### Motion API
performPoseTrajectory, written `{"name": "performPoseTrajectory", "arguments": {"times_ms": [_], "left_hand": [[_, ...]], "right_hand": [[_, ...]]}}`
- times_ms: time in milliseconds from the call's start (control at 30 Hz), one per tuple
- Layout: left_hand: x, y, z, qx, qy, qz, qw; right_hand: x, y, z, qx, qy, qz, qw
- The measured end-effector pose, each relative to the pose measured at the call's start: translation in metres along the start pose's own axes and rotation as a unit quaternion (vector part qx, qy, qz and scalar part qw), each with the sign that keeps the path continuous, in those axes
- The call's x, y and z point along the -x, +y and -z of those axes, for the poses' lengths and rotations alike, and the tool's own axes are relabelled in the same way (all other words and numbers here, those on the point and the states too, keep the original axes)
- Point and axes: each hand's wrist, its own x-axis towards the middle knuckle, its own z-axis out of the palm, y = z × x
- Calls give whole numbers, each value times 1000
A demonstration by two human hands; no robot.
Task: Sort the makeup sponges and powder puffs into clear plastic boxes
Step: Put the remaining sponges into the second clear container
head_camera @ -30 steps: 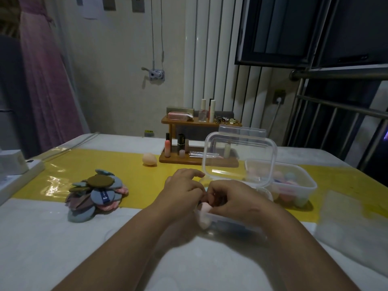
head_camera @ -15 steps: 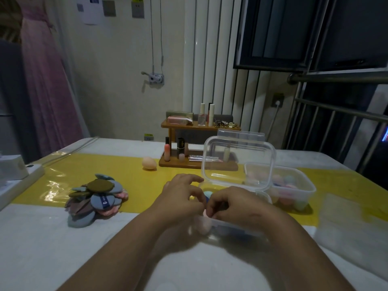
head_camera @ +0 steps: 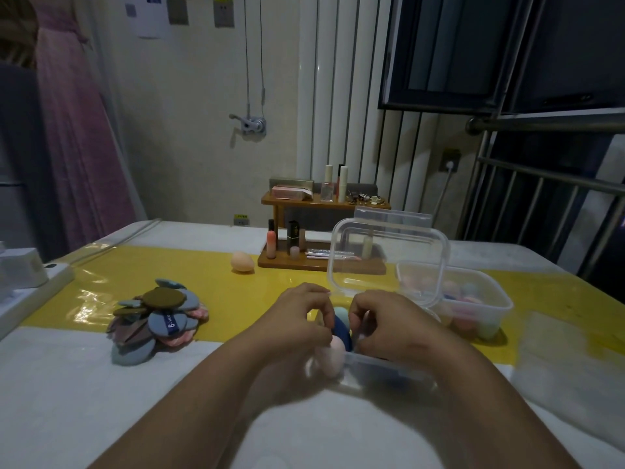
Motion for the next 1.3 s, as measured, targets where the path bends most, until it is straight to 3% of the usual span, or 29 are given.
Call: {"name": "performPoseTrajectory", "arguments": {"times_ms": [200,300,367,500,667,1000,1133,1300], "left_hand": [[3,1,-1,213,2,48,976],[-2,-2,-1,263,83,74,958],[-8,-9,1,236,156,102,954],[-25,-34,10,17,249,183,951],[-47,-51,27,-132,254,261,922],[-88,-81,40,-110,198,369,901],[-88,-89,45,-70,218,407,884],[-74,-91,41,-53,246,337,907]], "right_hand": [[1,1,-2,-115,5,-1,993],[2,0,-4,-115,13,-3,993],[1,0,-6,-111,16,-15,994],[-2,-2,-8,-93,19,-23,995],[-5,-1,-4,5,24,-9,1000],[-10,2,-5,-22,-8,-16,1000],[-11,5,-5,-38,-4,-15,999],[-9,4,-4,-54,-4,-18,998]]}}
